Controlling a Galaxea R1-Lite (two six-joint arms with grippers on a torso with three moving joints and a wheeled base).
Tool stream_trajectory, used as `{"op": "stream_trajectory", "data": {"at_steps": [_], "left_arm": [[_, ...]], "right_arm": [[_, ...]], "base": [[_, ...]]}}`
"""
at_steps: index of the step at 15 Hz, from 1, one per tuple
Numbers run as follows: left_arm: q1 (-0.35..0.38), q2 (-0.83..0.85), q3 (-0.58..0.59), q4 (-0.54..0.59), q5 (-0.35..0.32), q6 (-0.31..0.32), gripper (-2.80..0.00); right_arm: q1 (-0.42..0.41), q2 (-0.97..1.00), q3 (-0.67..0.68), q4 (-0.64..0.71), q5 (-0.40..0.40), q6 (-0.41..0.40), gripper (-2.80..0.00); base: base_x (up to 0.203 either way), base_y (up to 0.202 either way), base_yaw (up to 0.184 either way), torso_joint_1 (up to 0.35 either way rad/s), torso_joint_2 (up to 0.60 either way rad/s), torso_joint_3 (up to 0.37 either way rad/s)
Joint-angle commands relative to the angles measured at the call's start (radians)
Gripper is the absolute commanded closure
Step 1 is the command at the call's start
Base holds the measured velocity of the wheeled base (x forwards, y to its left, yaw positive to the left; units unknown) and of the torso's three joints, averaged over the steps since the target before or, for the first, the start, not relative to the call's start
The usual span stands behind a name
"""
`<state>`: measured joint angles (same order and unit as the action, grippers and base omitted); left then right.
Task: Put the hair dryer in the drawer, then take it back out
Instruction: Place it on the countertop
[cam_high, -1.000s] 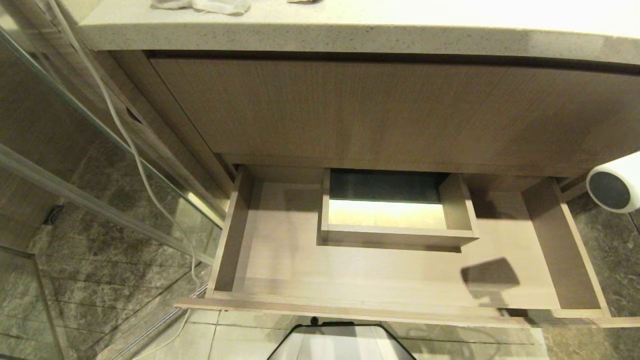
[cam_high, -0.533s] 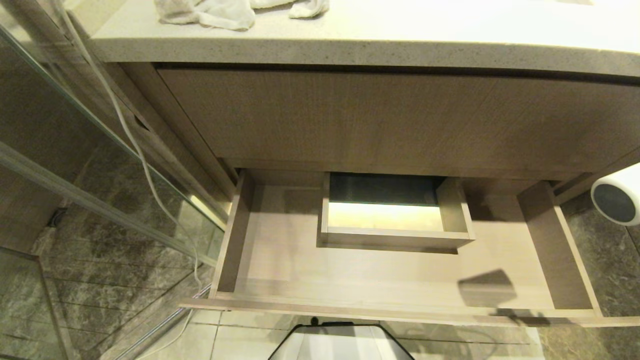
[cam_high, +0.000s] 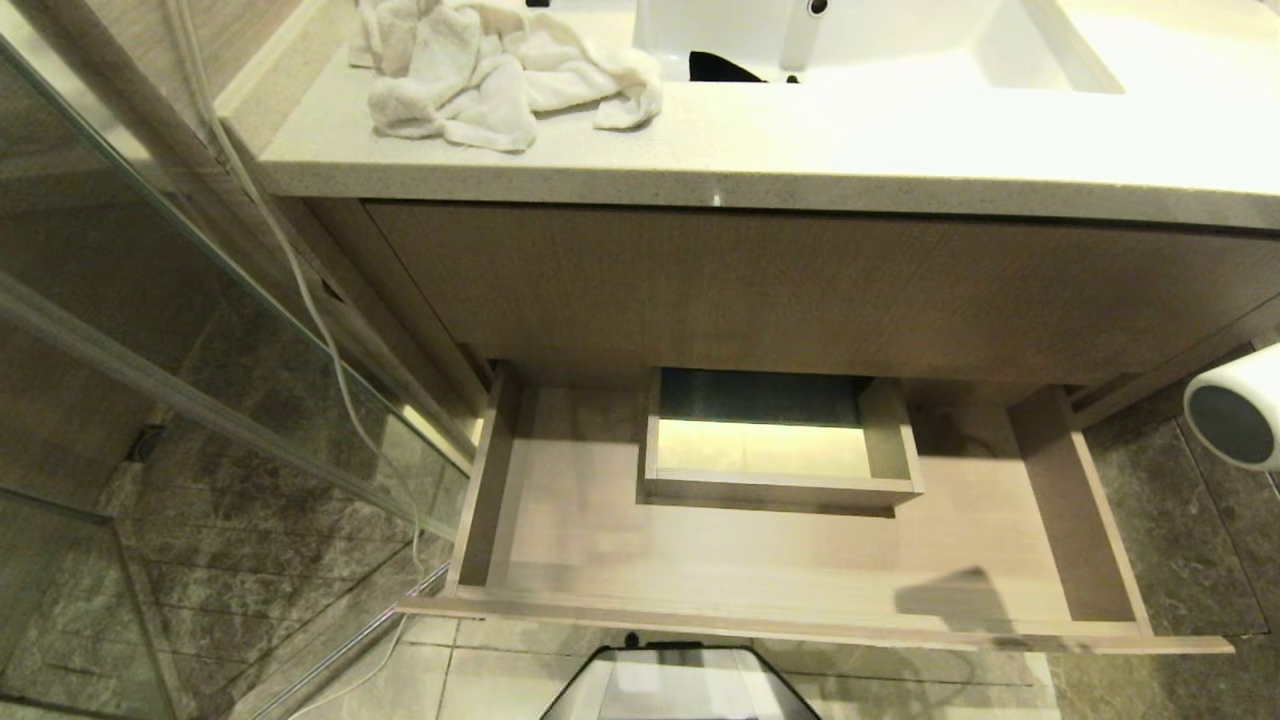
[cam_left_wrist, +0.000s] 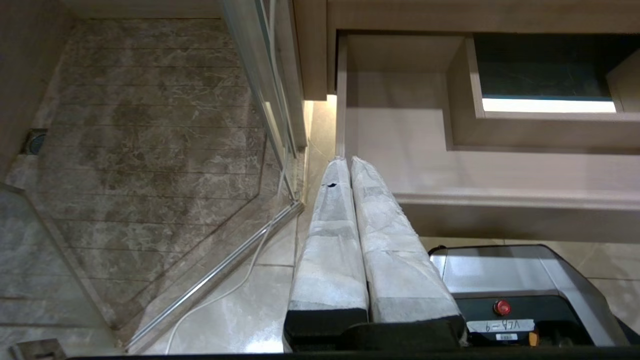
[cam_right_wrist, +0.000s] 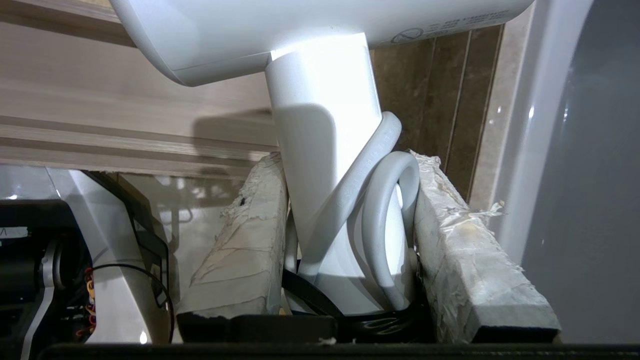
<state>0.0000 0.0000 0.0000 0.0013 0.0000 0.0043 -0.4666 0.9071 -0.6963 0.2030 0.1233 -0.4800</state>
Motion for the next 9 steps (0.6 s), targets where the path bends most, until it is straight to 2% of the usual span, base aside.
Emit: {"op": "stream_trajectory", "data": {"at_steps": [1, 6, 9], "left_arm": [[0.000, 0.000, 0.002, 0.000, 0.000, 0.000, 0.00], [0.000, 0.000, 0.000, 0.000, 0.000, 0.000, 0.00], [0.000, 0.000, 0.002, 0.000, 0.000, 0.000, 0.00]], "right_arm": [[0.000, -0.014, 0.018, -0.008, -0.001, -0.005, 0.00], [0.002, -0.032, 0.022, -0.019, 0.000, -0.005, 0.00], [0.002, -0.042, 0.032, -0.031, -0.001, -0.002, 0.00]], "base": [[0.000, 0.000, 0.000, 0.409, -0.54, -0.232], [0.000, 0.000, 0.000, 0.354, -0.60, -0.254], [0.000, 0.000, 0.000, 0.268, -0.46, -0.200]]}}
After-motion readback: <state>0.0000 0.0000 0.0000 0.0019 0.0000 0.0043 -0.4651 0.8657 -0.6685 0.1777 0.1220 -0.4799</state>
